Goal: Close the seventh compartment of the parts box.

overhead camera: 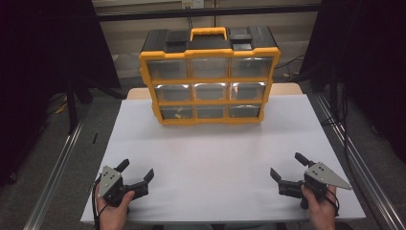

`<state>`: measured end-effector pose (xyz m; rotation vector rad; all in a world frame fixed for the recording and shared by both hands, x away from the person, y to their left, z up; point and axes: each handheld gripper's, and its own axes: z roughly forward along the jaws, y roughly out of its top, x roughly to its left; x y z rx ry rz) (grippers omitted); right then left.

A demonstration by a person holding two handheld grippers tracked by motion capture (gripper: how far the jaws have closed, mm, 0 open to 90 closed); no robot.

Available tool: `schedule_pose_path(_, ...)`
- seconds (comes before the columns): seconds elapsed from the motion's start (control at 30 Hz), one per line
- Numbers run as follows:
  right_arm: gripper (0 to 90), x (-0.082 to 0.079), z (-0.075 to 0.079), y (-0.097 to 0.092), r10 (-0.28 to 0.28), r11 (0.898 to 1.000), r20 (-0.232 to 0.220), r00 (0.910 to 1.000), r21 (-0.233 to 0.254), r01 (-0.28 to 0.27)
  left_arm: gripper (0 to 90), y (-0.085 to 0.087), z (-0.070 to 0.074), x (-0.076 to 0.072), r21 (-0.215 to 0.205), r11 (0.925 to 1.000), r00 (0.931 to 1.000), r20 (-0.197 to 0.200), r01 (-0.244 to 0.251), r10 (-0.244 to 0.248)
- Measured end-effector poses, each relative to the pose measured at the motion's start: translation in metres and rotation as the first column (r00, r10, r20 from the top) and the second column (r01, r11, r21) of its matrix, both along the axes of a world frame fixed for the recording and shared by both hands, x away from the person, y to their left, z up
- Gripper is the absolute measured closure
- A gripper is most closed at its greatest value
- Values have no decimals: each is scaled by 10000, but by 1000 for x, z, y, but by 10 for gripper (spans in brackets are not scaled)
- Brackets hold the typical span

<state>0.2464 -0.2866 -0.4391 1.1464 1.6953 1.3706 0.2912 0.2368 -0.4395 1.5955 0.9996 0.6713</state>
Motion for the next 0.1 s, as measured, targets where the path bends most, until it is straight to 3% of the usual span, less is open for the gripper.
schedule_pose_path(0.03, 0, 0, 0, 0, -19, 10000, 1, 10000, -9, 19, 39, -1, -1, 2, -150, 9999, 10000, -72, -56, 55)
schedule_pose_path(0.1, 0, 1, 0, 0, -32, 10000, 13, 10000, -9, 32, 39, 0, -1, 4, -40, 10000, 9999, -125, -25, 25)
